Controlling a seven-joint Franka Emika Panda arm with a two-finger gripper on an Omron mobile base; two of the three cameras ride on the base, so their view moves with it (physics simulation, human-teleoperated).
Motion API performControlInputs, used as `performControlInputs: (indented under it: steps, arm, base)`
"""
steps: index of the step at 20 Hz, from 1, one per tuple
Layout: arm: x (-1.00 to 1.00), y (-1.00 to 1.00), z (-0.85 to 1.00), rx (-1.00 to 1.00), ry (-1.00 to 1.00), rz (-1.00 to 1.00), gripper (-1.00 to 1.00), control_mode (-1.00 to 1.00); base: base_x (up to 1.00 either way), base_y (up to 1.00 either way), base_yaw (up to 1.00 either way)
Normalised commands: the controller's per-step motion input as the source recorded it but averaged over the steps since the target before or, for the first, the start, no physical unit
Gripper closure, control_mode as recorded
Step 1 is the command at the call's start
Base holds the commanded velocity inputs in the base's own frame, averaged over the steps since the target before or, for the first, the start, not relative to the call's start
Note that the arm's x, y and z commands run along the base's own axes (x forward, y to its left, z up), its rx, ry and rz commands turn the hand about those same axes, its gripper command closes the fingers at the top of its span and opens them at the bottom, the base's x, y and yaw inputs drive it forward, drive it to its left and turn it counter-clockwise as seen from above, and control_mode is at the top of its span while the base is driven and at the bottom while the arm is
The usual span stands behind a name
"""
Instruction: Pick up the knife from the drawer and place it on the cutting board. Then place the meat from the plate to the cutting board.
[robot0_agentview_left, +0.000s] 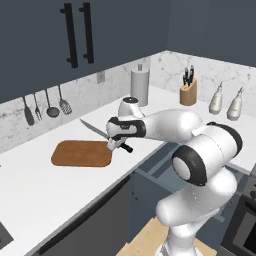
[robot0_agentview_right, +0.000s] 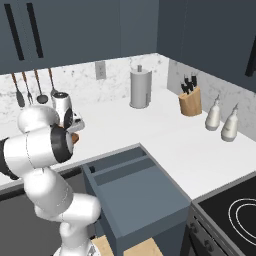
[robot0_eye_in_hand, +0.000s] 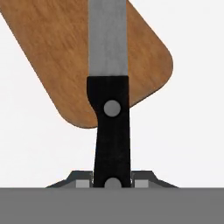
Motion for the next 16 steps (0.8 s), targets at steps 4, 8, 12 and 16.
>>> performControlInputs:
  steps: [4, 8, 12, 16]
  arm:
    - [0.97, 0.71, -0.23, 0.00, 0.15, 0.02, 1.00, -1.00]
    - [0.61, 0.64, -0.33, 0.00, 0.10, 0.00, 1.00, -1.00]
    - [0.43, 0.53, -0.53, 0.00, 0.06, 0.00, 1.00, -1.00]
    - [-0.04, 0.14, -0.69, 0.00, -0.02, 0.00, 1.00, -1.00]
  base:
    - [0.00, 0.00, 0.00]
    - [0.00, 0.00, 0.00]
    - [0.00, 0.00, 0.00]
    - [0.00, 0.00, 0.00]
